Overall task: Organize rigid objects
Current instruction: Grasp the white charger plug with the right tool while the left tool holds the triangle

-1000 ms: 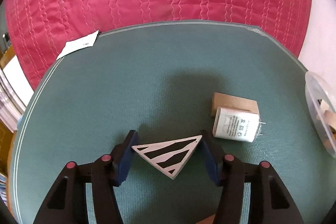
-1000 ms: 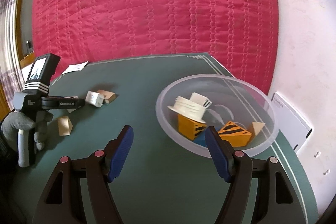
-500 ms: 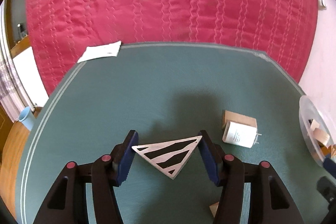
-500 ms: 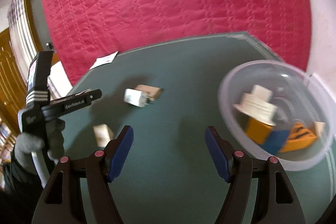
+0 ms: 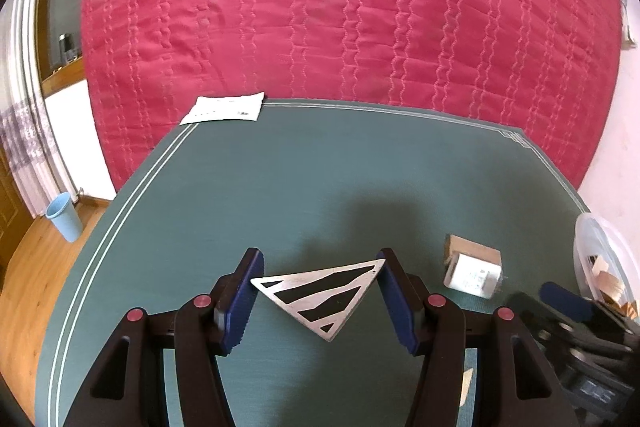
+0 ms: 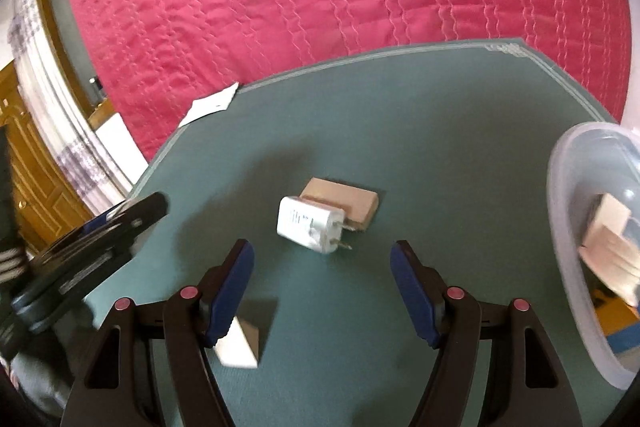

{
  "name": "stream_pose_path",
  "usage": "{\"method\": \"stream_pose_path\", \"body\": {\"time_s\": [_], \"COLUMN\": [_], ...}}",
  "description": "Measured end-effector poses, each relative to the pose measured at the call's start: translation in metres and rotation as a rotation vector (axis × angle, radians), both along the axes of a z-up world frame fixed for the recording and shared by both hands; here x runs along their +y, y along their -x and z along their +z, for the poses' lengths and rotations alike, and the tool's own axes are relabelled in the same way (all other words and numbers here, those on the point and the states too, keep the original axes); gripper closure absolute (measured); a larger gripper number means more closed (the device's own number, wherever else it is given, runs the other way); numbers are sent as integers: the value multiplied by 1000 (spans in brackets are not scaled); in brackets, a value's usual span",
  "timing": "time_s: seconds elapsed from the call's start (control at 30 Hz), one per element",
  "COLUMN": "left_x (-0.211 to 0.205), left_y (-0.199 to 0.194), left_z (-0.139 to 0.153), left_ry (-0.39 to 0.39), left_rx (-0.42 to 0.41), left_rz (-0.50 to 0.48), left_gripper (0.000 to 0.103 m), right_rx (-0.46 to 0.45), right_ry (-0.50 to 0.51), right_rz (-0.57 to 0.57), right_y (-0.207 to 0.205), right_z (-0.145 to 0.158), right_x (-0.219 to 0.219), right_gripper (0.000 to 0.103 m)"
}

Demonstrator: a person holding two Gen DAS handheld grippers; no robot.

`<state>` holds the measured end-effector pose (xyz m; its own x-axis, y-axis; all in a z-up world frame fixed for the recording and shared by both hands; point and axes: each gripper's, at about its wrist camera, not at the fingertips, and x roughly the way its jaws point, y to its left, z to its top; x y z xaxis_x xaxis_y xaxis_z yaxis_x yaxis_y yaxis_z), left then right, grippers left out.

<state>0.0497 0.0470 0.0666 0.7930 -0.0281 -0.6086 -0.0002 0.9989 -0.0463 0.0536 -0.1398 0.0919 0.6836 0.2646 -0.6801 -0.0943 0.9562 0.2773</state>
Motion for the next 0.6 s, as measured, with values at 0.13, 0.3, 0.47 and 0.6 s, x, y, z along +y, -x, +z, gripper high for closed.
{"method": "stream_pose_path", "body": {"time_s": [0.13, 0.3, 0.47, 0.6], "left_x": [4, 9, 8, 8], "left_y": [0, 0, 0, 0], "left_z": [1, 0, -1, -3], "left_ry": [15, 31, 34, 34], "left_rx": [1, 5, 12, 15], "left_rz": [10, 19, 14, 11], "left_gripper": [42, 42, 42, 42], "right_rx": [36, 47, 58, 56], "right_ry": [-5, 29, 63, 76], "right_rz": [-22, -45, -81, -100], "right_y": [-20, -37, -49, -52], "right_z": [-10, -18, -23, -24], "right_x": [9, 21, 27, 26], "right_gripper": [31, 31, 31, 37]}}
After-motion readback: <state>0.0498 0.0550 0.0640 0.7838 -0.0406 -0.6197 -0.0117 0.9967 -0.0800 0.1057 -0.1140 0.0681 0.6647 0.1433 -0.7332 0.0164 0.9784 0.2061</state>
